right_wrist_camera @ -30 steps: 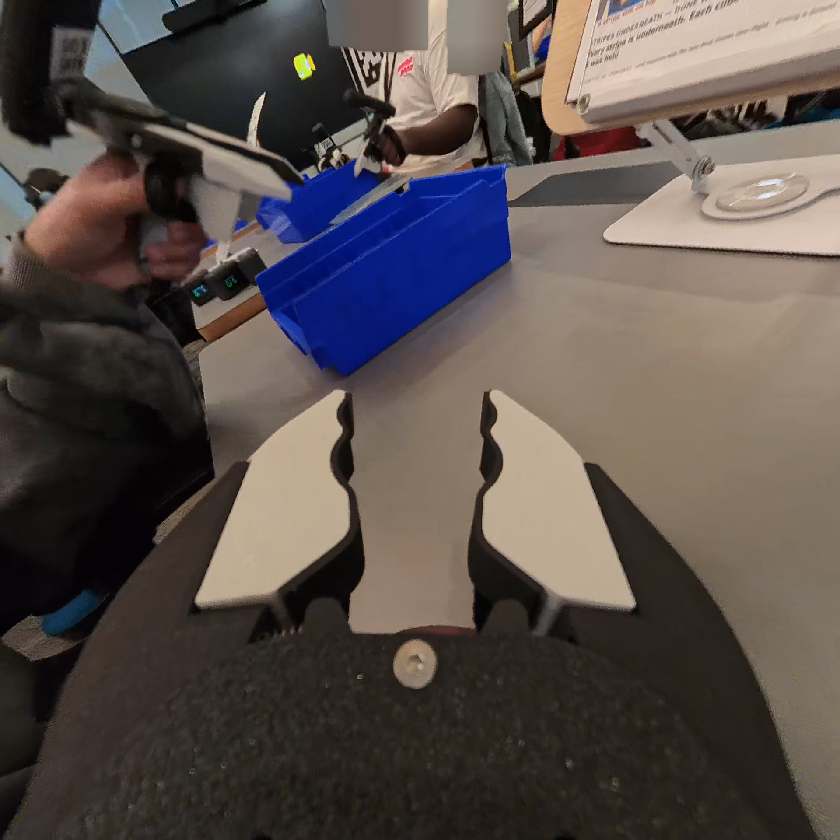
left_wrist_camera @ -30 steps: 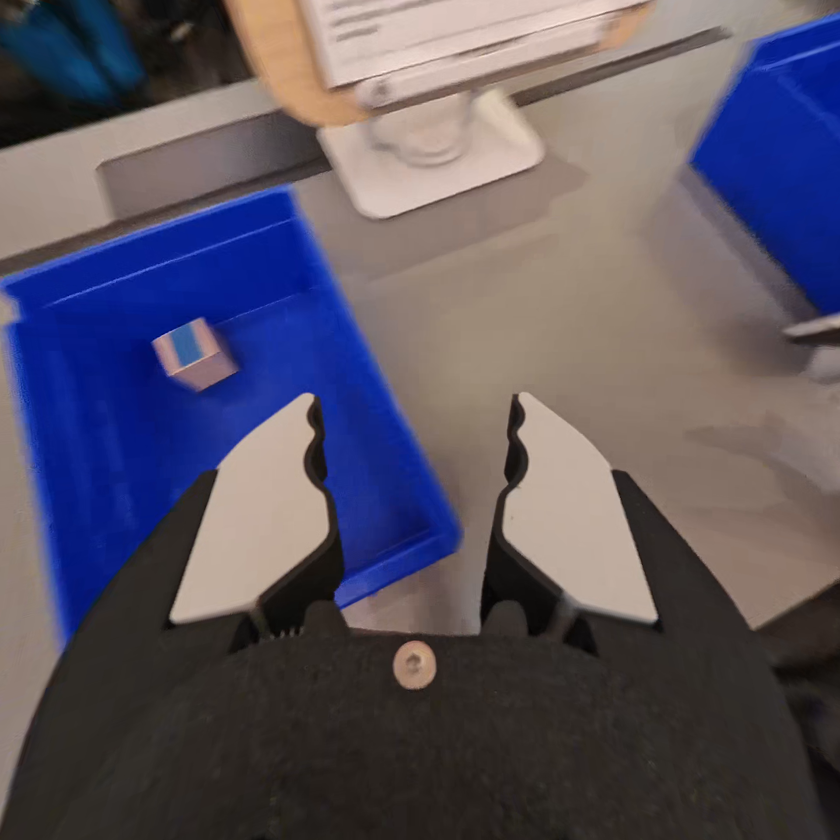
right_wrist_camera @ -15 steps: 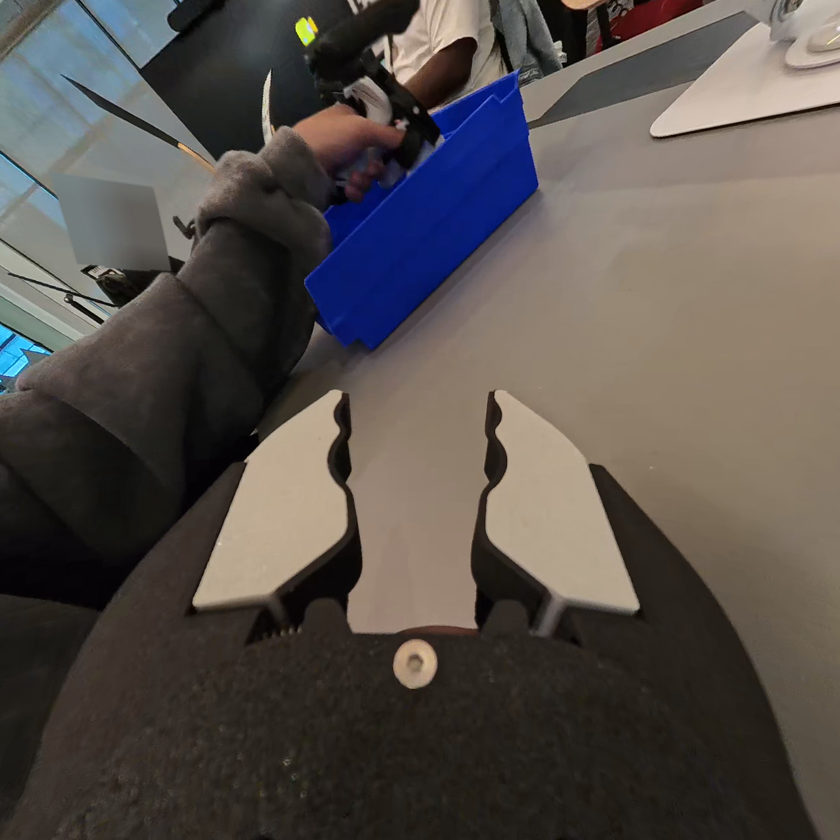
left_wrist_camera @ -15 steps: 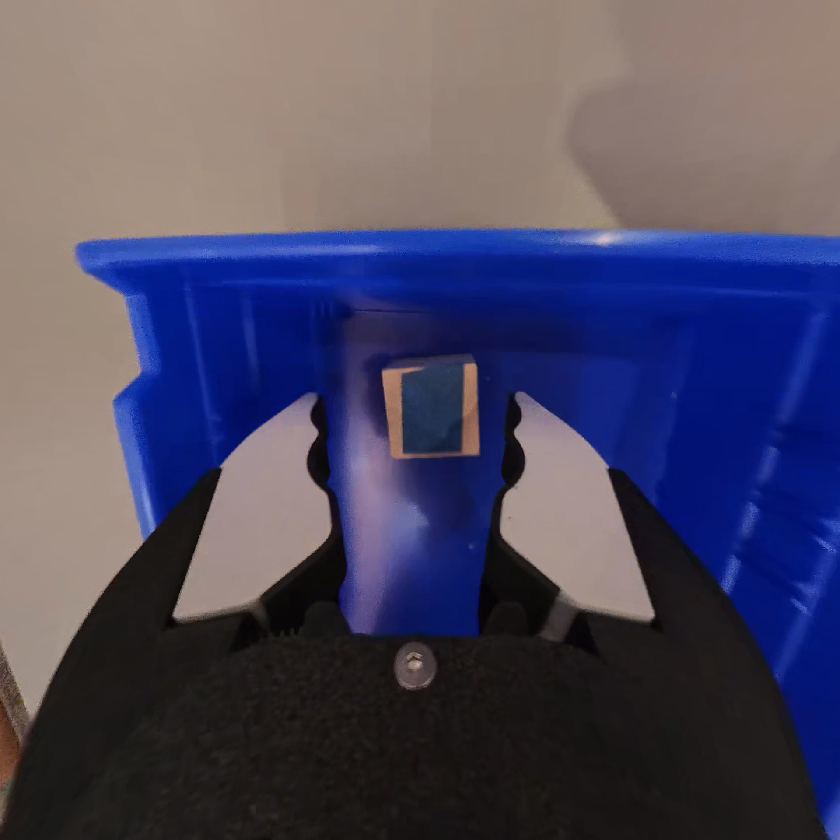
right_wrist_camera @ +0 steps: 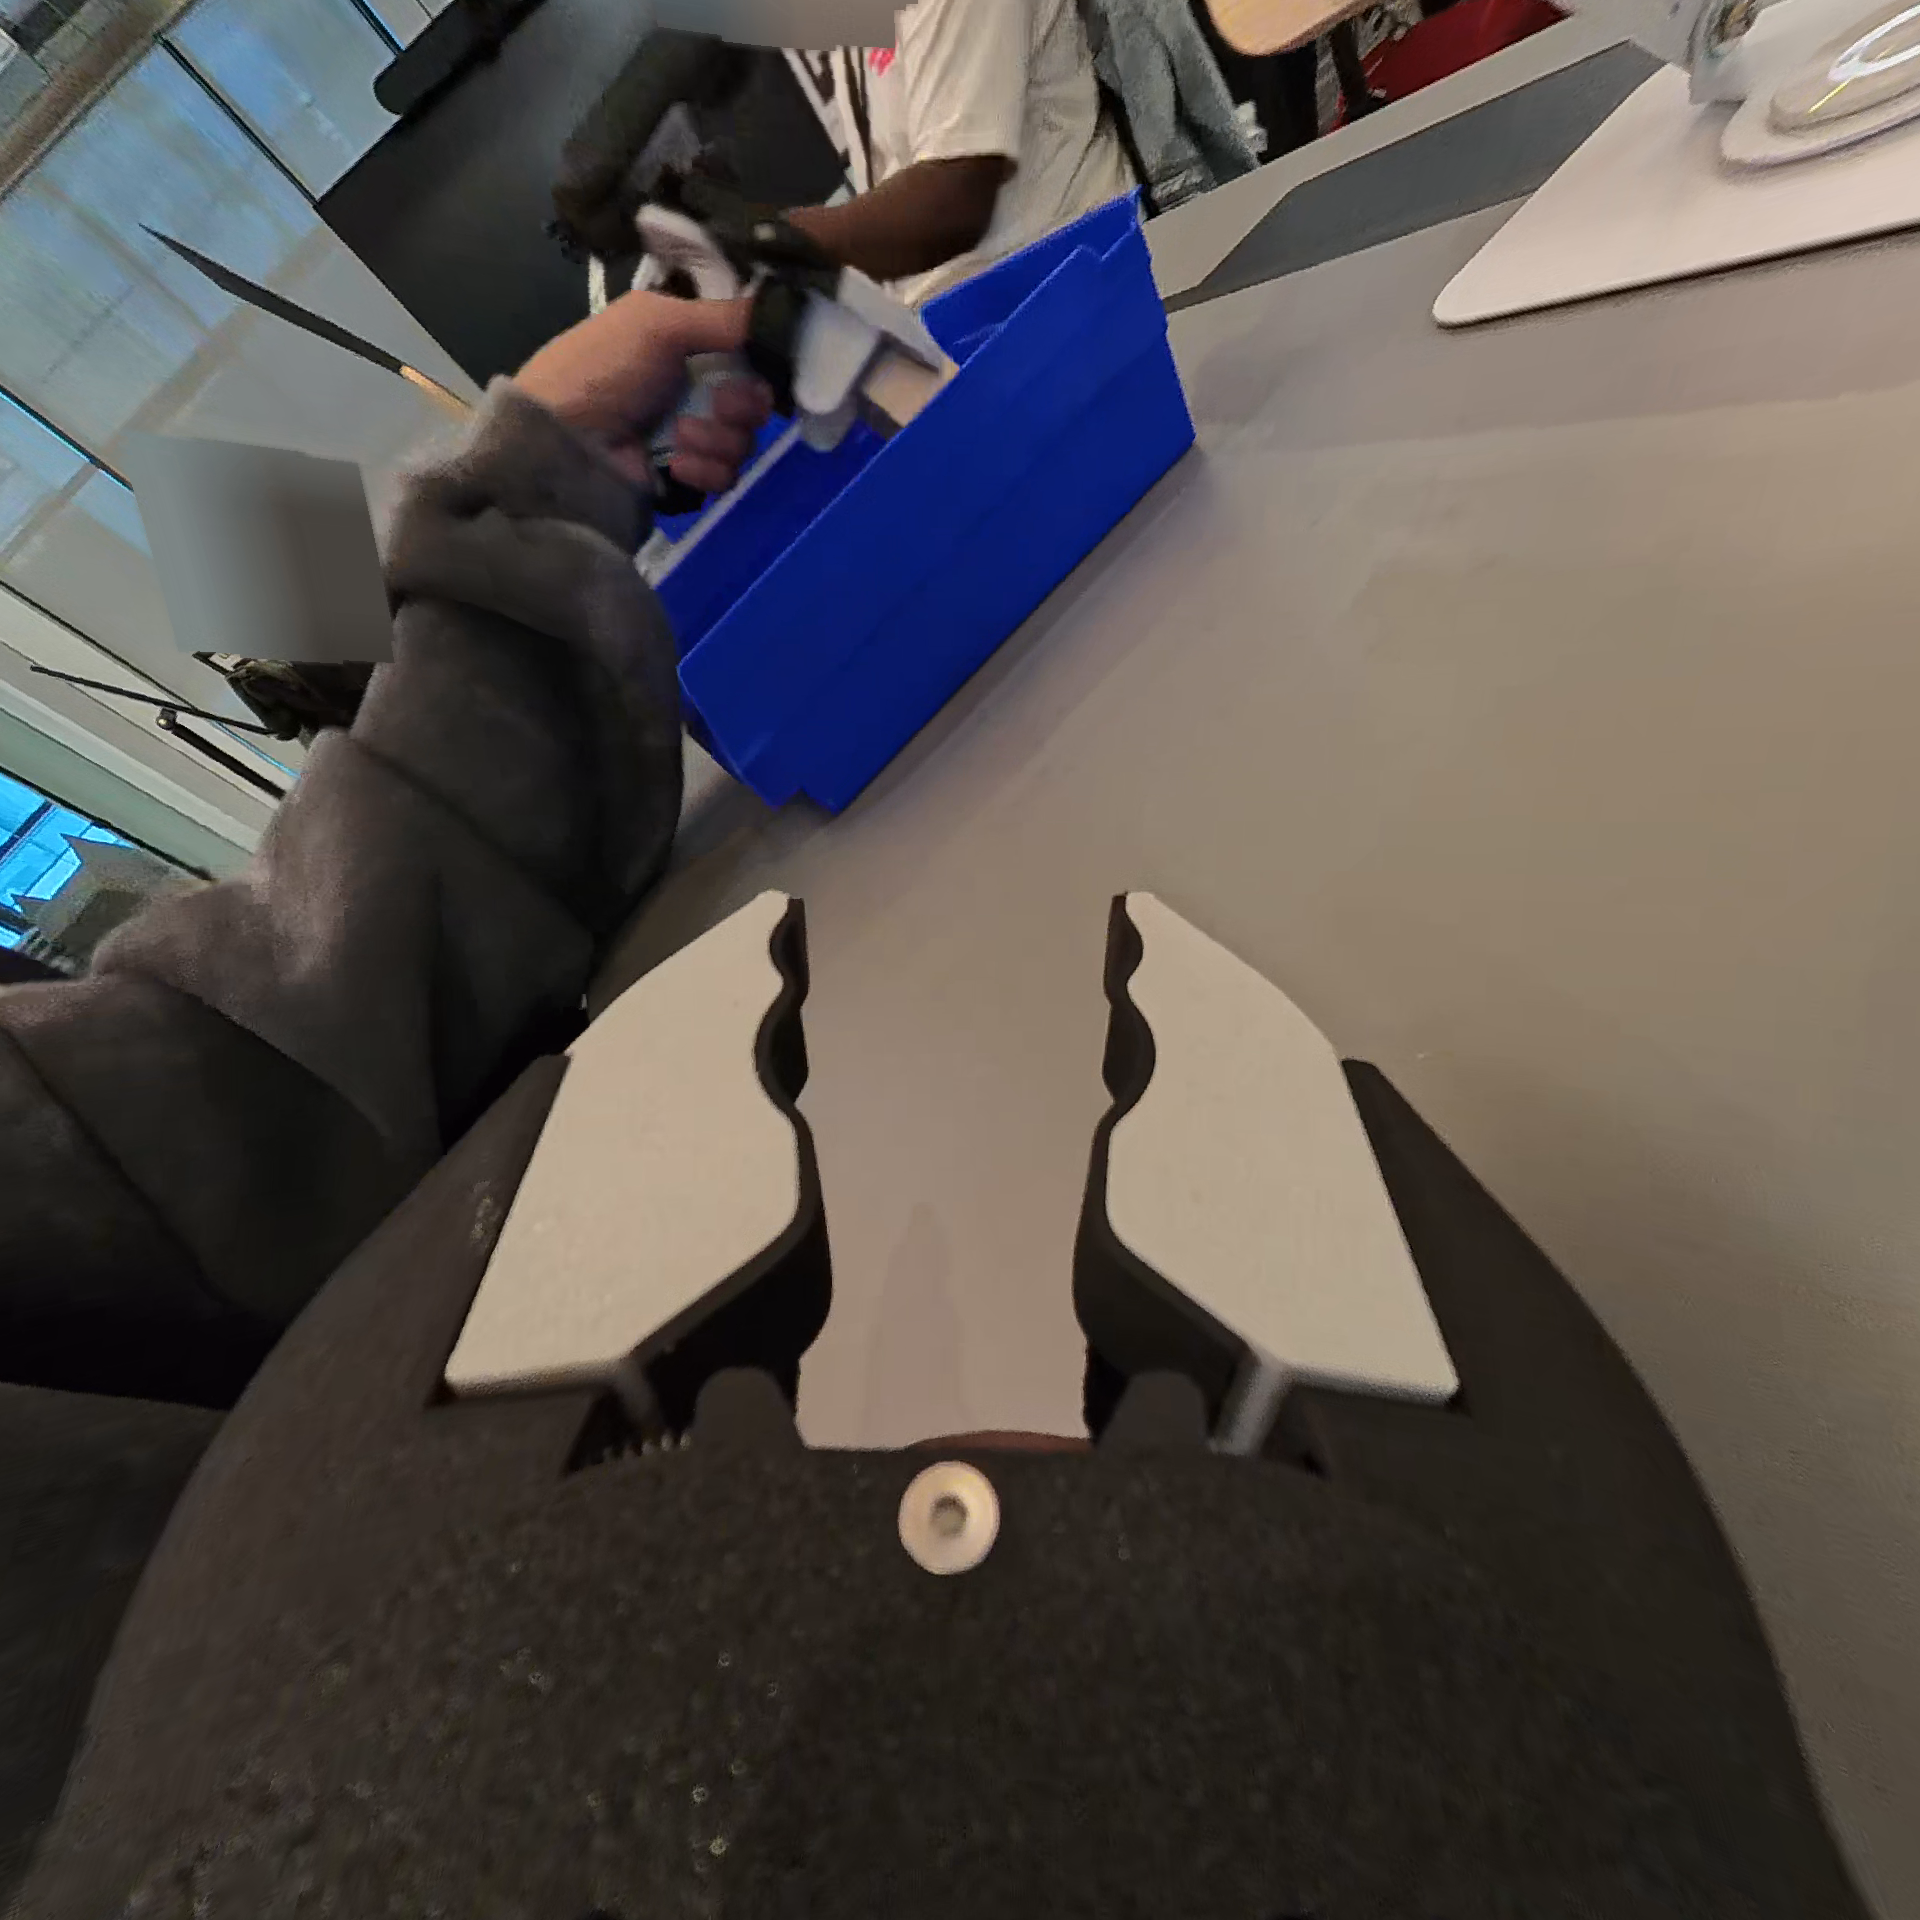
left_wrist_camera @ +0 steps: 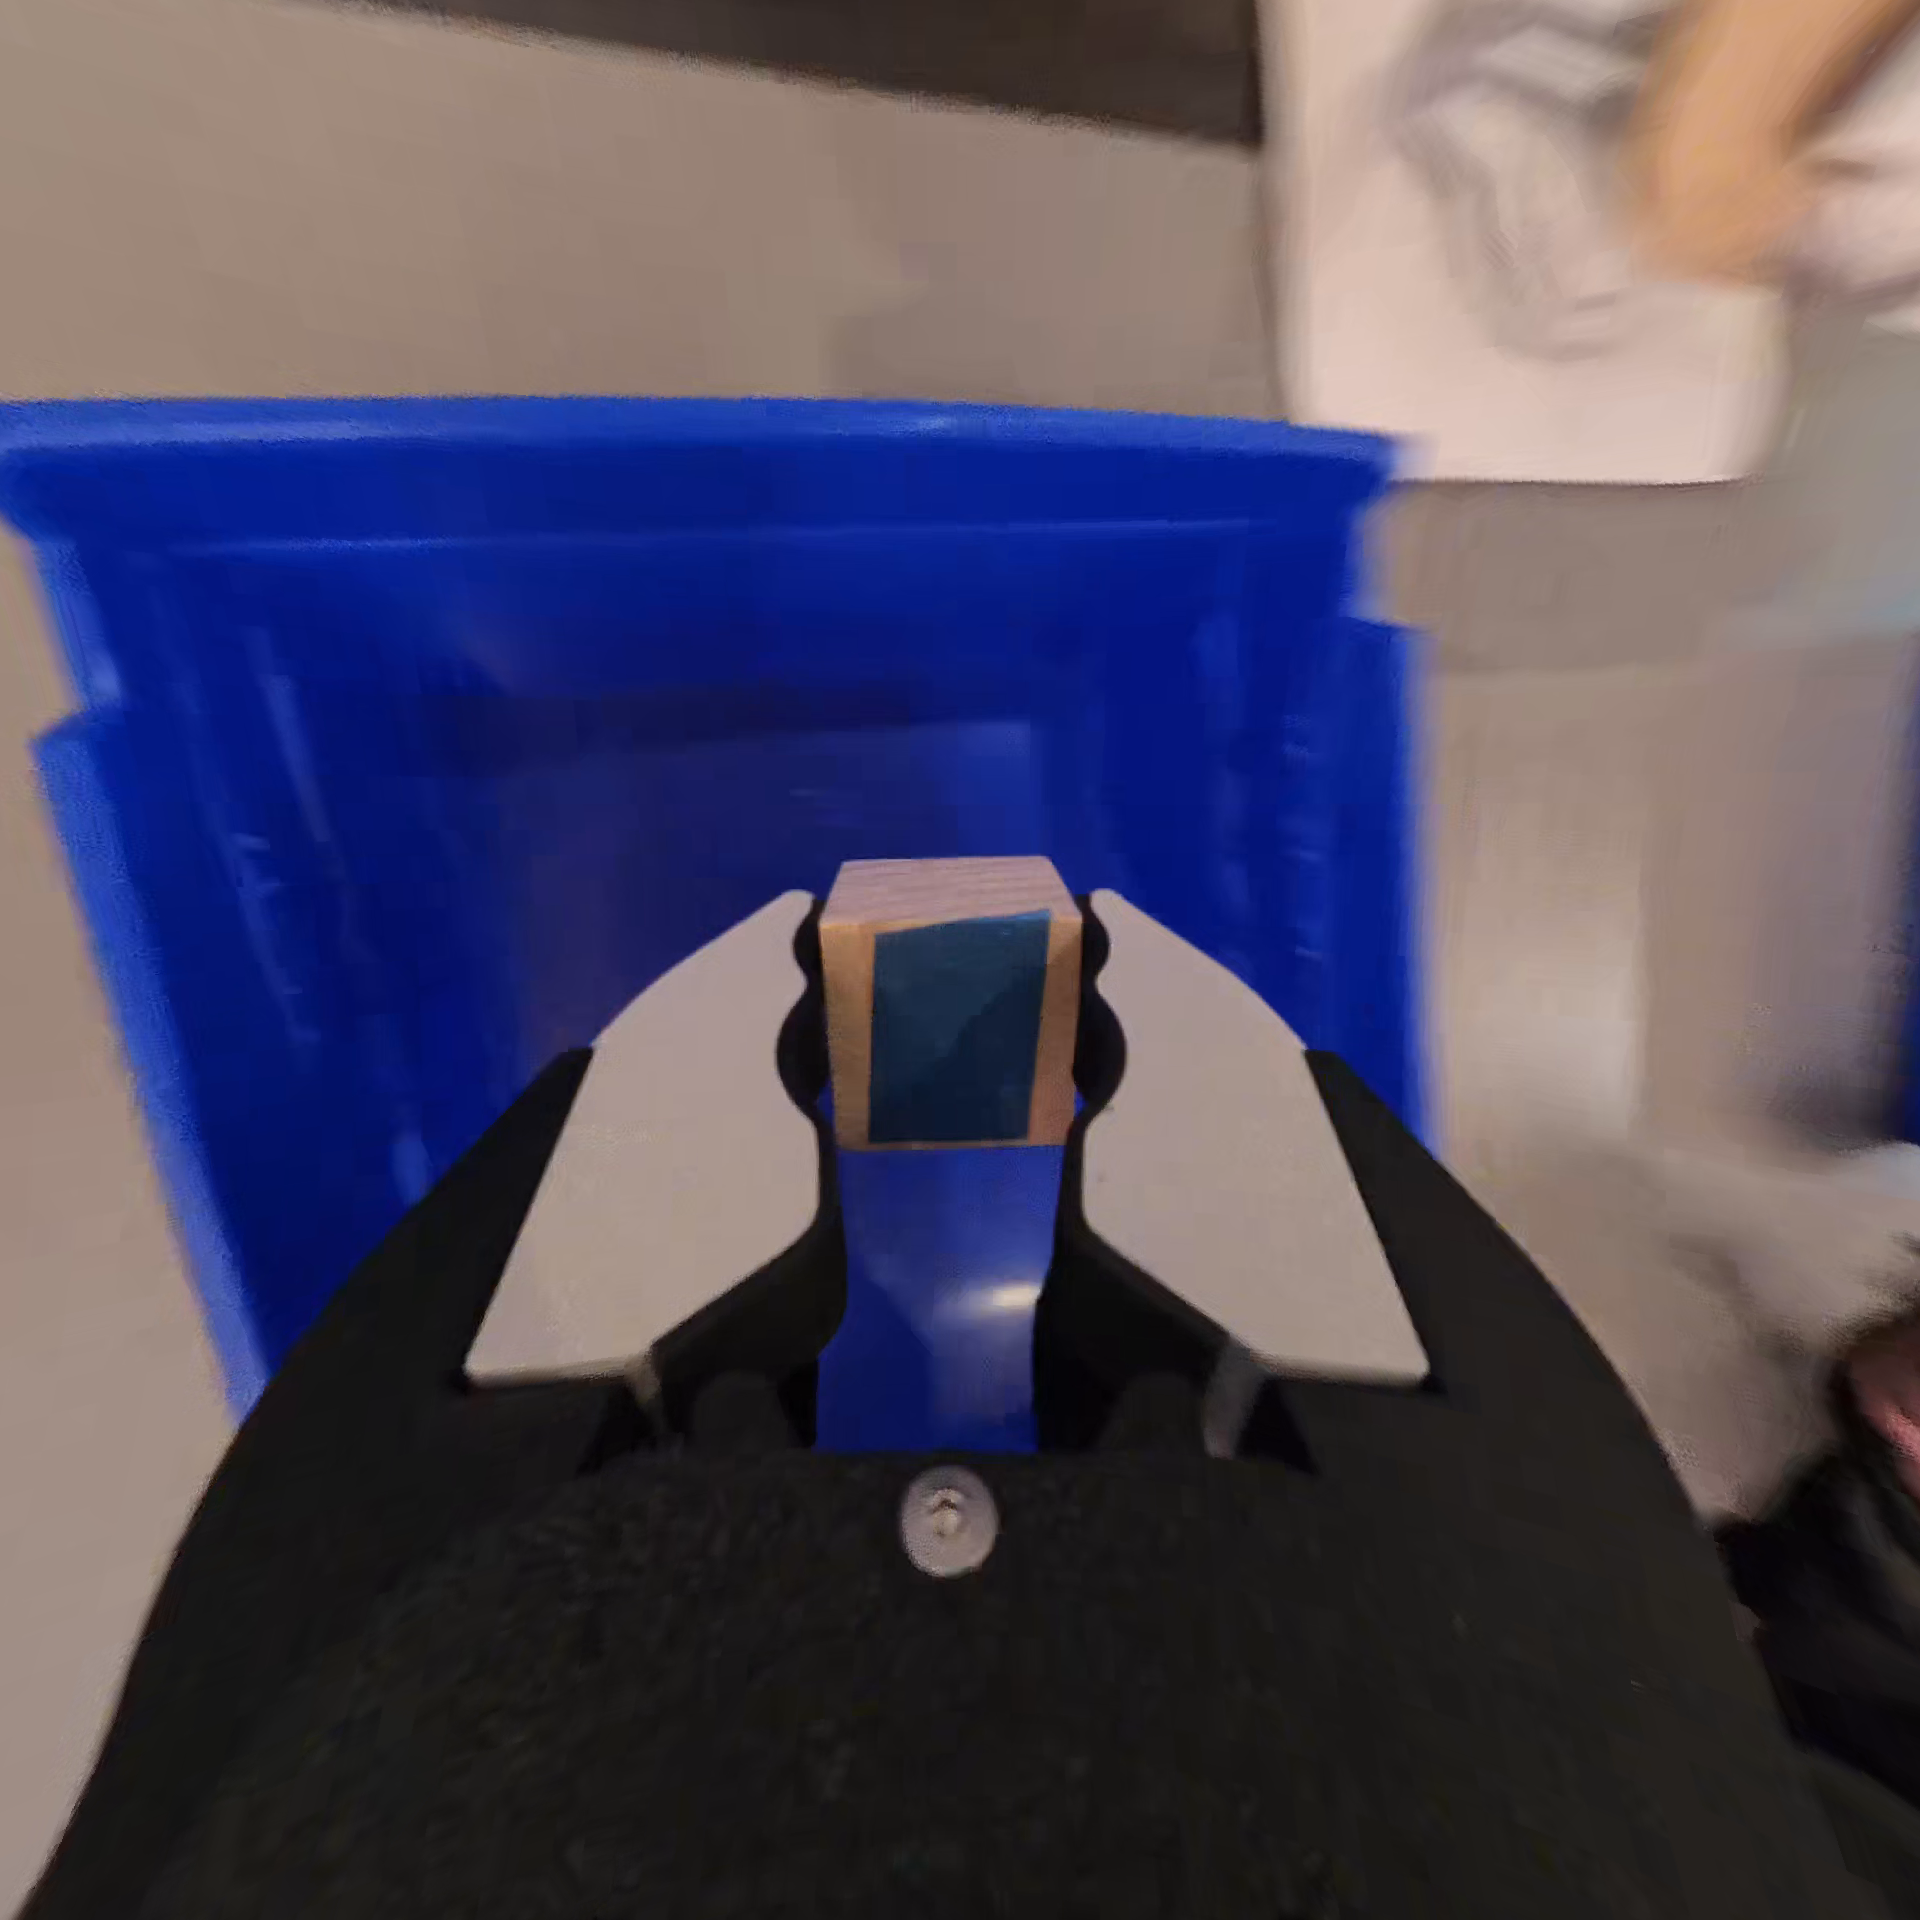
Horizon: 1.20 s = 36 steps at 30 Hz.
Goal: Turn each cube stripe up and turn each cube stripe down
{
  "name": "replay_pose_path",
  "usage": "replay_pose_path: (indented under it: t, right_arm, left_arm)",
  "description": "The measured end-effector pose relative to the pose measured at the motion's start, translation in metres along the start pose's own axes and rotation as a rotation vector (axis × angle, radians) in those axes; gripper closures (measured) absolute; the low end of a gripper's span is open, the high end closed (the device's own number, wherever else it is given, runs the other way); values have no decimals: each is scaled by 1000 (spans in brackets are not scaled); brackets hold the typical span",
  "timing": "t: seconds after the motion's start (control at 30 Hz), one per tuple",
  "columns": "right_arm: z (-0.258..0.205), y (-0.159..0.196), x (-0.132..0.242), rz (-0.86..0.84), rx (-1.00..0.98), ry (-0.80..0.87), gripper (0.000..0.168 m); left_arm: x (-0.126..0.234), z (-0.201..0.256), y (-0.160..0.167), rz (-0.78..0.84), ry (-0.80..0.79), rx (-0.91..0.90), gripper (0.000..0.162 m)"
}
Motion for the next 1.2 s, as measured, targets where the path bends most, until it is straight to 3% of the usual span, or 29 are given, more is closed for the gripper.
replay_pose_path:
  t: [0.13,0.27,0.43,0.53,0.77,0.8,0.83,0.97,1.07,1.2]
  right_arm:
    - [4,-10,3,37,-24,4,113]
    - [-4,-25,-2,93,-103,-39,112]
    - [-25,-39,-17,152,-116,-70,103]
    - [-50,-47,-26,192,-198,-212,100]
    - [-57,-55,-28,264,-313,-281,103]
    - [-56,-53,-29,259,-310,-275,106]
    - [-57,-51,-28,239,-309,-289,123]
    - [-51,-49,-23,235,-295,-258,124]
    - [-46,-47,-20,209,-251,-222,124]
    - [-37,-49,-11,206,-208,-178,124]
  left_arm:
    - [53,91,-1,160,470,20,118]
    - [88,174,19,231,779,-23,118]
    - [89,277,64,197,1128,38,118]
    - [75,319,92,137,1232,72,118]
    - [57,349,125,108,1232,-18,118]
    - [57,352,129,97,1238,-22,118]
    - [56,354,133,80,1243,-27,118]
    - [50,353,139,67,1213,-39,118]
    - [55,340,142,93,1145,-103,87]
    - [48,285,149,224,865,-179,80]
Point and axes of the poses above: each gripper's, where its closed fingertips meet, x back along the fingers, y out of its underside, z = x × y across the jaws, the point moved 1 cm from there along x, back along the fingers, and after that the axes turned 11 degrees about z, right-handed, at the moved point
